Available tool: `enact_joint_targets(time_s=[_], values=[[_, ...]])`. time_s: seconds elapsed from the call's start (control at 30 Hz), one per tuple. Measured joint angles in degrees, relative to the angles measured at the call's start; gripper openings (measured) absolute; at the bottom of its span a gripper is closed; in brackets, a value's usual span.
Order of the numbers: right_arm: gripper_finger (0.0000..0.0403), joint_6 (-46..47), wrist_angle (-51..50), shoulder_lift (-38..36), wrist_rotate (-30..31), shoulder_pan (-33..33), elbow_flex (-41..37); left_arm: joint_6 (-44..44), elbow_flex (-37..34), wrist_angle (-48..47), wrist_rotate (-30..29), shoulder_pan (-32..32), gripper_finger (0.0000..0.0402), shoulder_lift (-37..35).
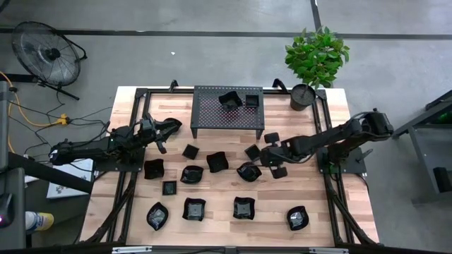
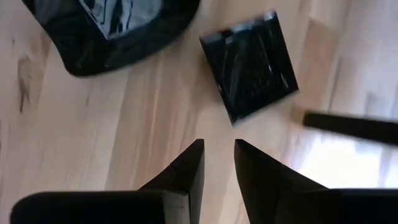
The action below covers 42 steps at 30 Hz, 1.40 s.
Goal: Pick & Place Mini shaped plates
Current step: Stack the square plate on top of the square plate on the shelf
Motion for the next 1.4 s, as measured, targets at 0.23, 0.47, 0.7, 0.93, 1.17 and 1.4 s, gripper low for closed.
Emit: enact_joint_targets(time_s=[0.23, 0.47, 0.7, 0.93, 1.17, 1.4], values=[[0.0083, -4.1, 7.7, 0.0, 1.8, 0.0, -3.3, 0.0, 0.0, 0.0, 0.0, 0.0, 0.0117, 0.0], [0.0083, -7.0, 17.3, 0.0, 1.6, 0.0, -6.3, 0.0, 0.0, 0.0, 0.0, 0.0, 0.0117, 0.0], [0.0083, -12.8, 20.3, 0.2, 2.1, 0.0, -8.6, 0.0, 0.0, 0.0, 0.0, 0.0, 0.0117, 0.0], [0.0083, -17.0, 22.8, 0.2, 2.4, 0.0, -8.6, 0.0, 0.0, 0.0, 0.0, 0.0, 0.0117, 0.0], [0.0083, -17.5, 25.2, 3.0, 2.4, 0.0, -8.6, 0.0, 0.0, 0.0, 0.0, 0.0, 0.0117, 0.0], [0.0083, -17.5, 25.4, 3.9, 2.7, -0.1, -8.6, 0.0, 0.0, 0.0, 0.0, 0.0, 0.0117, 0.0]])
